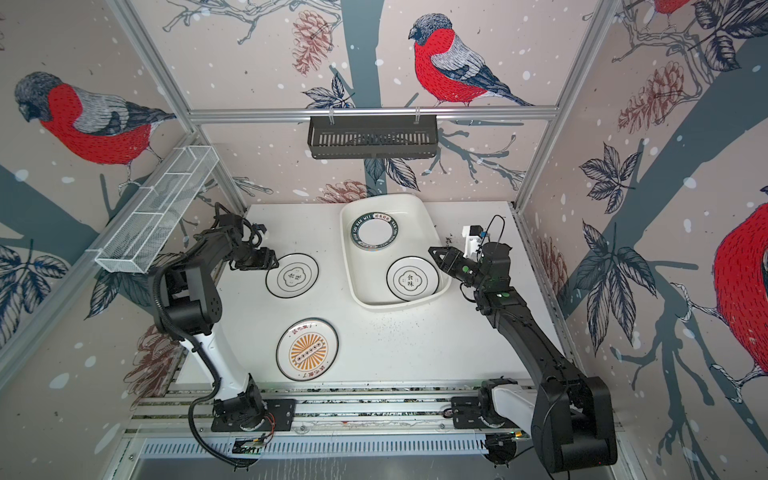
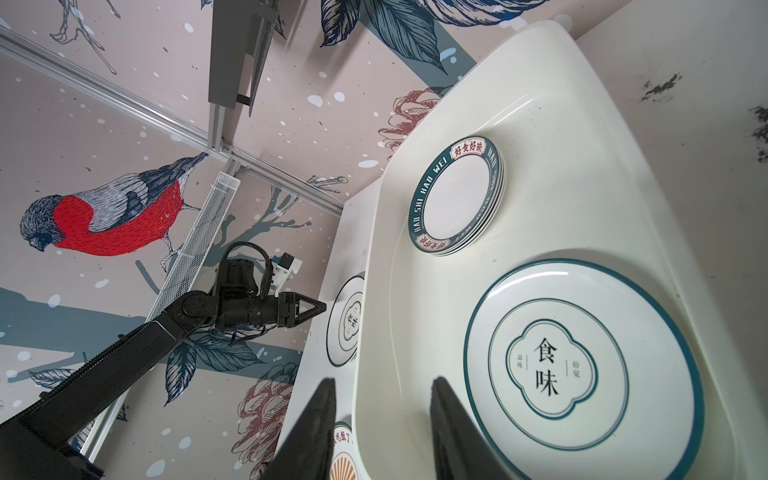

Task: Place the plates into the plastic bin on the countertop

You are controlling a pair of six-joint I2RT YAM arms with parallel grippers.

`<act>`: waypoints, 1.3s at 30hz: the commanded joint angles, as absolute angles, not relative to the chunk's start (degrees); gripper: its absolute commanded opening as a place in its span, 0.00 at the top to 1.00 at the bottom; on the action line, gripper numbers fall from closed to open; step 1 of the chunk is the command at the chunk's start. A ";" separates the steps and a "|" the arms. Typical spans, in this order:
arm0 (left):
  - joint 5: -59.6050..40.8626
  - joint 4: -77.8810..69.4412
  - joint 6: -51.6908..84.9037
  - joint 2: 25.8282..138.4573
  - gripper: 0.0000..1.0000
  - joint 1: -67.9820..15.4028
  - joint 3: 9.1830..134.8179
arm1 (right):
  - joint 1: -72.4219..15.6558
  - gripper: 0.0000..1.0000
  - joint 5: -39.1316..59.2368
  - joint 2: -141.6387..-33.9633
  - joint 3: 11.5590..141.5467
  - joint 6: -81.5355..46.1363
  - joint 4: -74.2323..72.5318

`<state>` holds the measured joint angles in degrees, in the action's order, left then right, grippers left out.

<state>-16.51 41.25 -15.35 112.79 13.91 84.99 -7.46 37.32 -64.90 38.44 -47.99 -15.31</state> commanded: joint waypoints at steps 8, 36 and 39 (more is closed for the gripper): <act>-20.41 42.72 -16.68 115.18 0.35 16.25 85.19 | -7.70 0.60 38.21 -64.78 38.14 -48.34 -17.08; -32.95 45.20 -21.18 121.46 0.55 20.06 84.82 | -10.20 0.60 38.24 -67.57 40.03 -47.90 -15.87; -34.10 45.53 -21.41 121.81 0.55 20.29 84.91 | -10.35 0.60 38.25 -67.85 40.09 -47.99 -16.06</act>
